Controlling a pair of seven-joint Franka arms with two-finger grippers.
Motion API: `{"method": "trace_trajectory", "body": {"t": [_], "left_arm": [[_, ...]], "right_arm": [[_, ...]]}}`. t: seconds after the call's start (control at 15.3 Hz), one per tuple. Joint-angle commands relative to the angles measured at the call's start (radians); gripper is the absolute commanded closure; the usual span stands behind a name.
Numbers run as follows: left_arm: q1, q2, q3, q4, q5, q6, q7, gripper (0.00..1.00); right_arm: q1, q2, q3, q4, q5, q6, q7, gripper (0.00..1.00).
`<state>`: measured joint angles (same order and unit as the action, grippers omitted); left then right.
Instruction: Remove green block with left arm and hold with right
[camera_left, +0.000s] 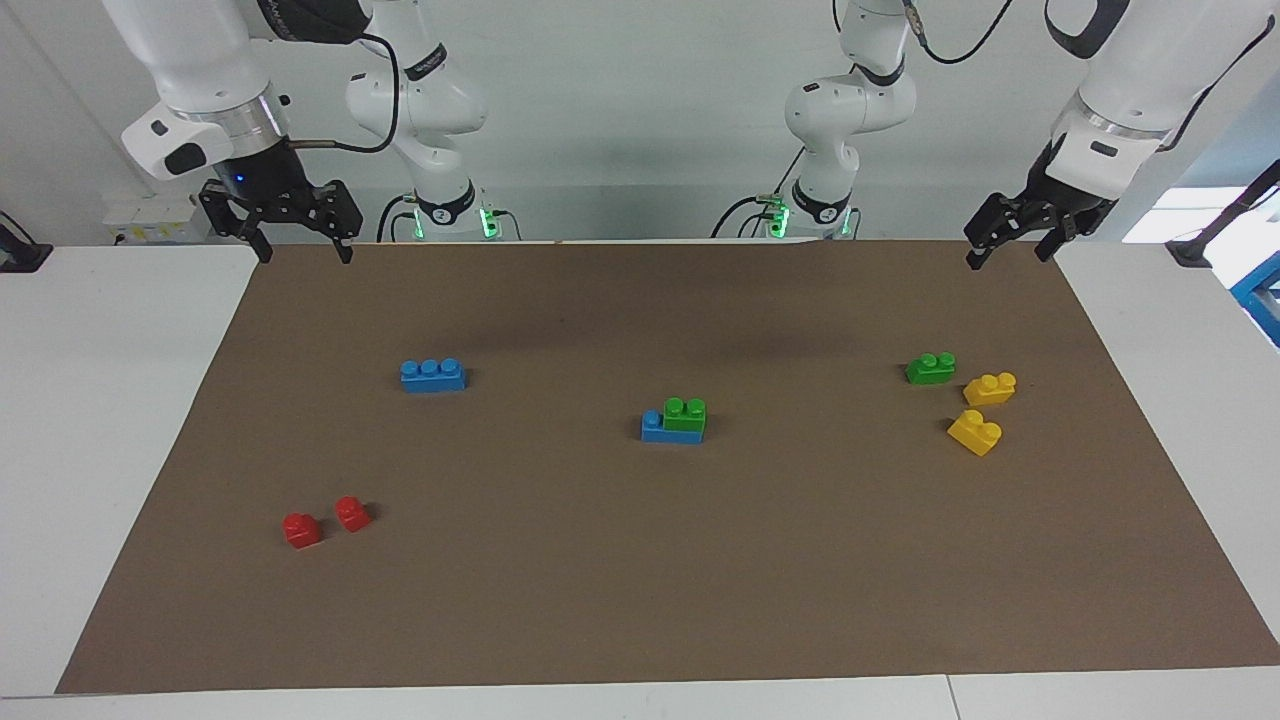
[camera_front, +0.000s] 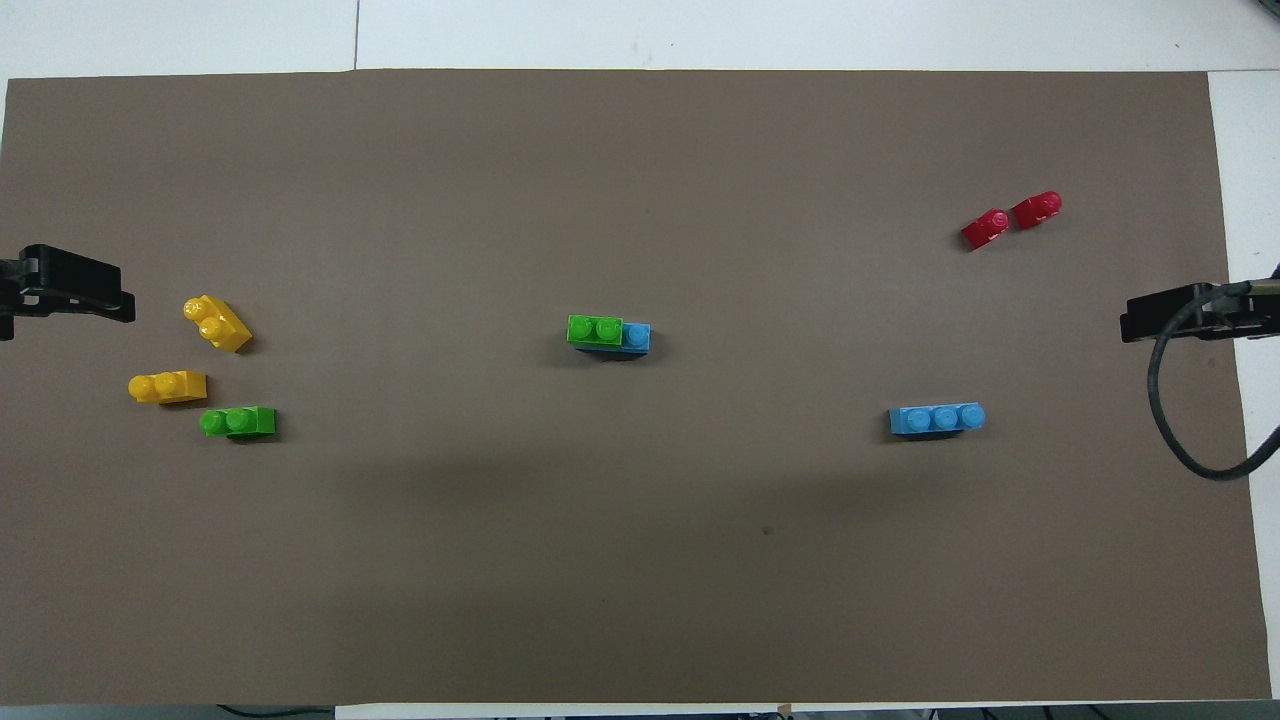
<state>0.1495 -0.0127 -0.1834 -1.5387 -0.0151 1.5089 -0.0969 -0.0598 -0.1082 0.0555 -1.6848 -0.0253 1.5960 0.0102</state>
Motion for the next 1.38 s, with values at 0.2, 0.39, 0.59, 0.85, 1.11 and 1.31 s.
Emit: {"method": "trace_trajectory", "body": {"t": [0.2, 0.39, 0.59, 0.85, 1.11, 1.31], "left_arm": [[-0.005, 0.011, 0.005, 0.017, -0.011, 0.005, 0.003, 0.00], [-0.004, 0.008, 0.005, 0.009, -0.013, 0.005, -0.006, 0.00], [-0.011, -0.013, 0.005, -0.036, -0.013, 0.010, -0.059, 0.00], [-0.054, -0.053, 0.002, -0.119, -0.025, 0.068, -0.237, 0.00], [-0.108, -0.081, 0.002, -0.181, -0.046, 0.106, -0.430, 0.00], [-0.188, -0.111, 0.002, -0.245, -0.046, 0.122, -0.579, 0.00]], "right_arm": [[-0.012, -0.022, 0.004, -0.032, 0.002, 0.019, 0.011, 0.00], [-0.012, -0.024, 0.003, -0.033, 0.002, 0.015, 0.010, 0.00], [-0.014, -0.036, 0.000, -0.053, -0.001, 0.012, 0.013, 0.00], [-0.049, -0.062, -0.002, -0.107, 0.001, 0.004, 0.193, 0.00], [-0.037, -0.107, 0.000, -0.217, 0.065, 0.109, 0.539, 0.00], [-0.022, -0.079, 0.001, -0.231, 0.203, 0.153, 0.859, 0.01]]}}
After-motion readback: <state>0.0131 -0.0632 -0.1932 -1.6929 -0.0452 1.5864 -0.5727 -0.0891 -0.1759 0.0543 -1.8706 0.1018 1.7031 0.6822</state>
